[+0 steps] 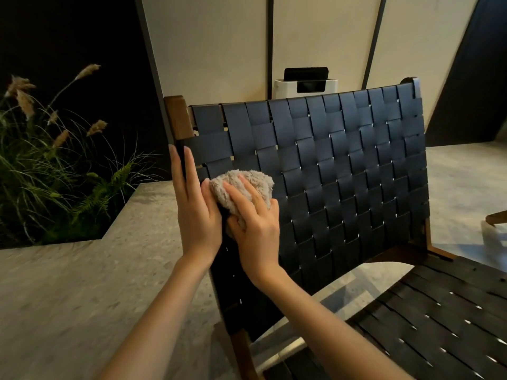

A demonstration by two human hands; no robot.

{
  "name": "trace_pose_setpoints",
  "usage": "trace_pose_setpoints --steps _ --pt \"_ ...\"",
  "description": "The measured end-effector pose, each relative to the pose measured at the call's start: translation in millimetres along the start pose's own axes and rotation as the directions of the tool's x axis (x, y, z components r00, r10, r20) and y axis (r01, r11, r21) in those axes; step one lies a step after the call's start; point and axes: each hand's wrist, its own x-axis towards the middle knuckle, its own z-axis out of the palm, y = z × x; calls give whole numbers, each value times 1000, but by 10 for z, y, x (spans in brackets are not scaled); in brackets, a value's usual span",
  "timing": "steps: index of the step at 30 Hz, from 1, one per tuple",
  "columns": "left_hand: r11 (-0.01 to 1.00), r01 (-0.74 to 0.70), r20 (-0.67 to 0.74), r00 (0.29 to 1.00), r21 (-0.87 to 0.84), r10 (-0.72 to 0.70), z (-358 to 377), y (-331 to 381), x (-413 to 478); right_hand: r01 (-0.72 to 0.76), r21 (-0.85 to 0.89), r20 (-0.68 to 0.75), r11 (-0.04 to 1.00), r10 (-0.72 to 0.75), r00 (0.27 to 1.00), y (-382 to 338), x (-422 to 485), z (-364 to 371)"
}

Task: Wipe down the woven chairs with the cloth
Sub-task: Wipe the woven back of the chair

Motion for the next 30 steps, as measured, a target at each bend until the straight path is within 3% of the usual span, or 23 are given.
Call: trace_pose_setpoints --steps 3,5,7,9,13,16,19,23,25,30 --pt "998 11 3 1000 61 -11 16 -35 -126 165 -171 40 971 -160 986 331 -10 -160" --pt "994 -28 33 999 102 25 21 -70 -168 192 -278 61 941 -182 981 685 98 -279" --pt "988 -53 43 998 145 47 26 -97 -197 61 -352 21 934 -57 998 1048 217 -416" --pt "982 -55 35 998 181 49 38 -103 -209 -172 -358 -100 918 145 984 1367 313 -538" --pt "969 -81 37 997 232 74 51 -100 -213 -576 -201 -311 793 506 805 1779 516 -647" --pt "970 -75 33 997 233 69 53 -92 -218 -655 -84 -361 751 590 722 1736 530 -590" --pt "982 -62 19 998 179 59 52 -68 -214 -595 -13 -322 804 560 763 1345 369 -460" --pt "1000 26 40 999 -13 -26 12 -23 -182 -236 -2 -108 972 234 966 503 -151 -115" --pt "993 88 88 993 -77 -81 -29 -34 -200 -148 34 -6 988 149 989 188 -391 13" --pt "975 183 248 957 -123 -149 -151 -38 -445 2 48 37 999 -3 999 101 -673 -46"
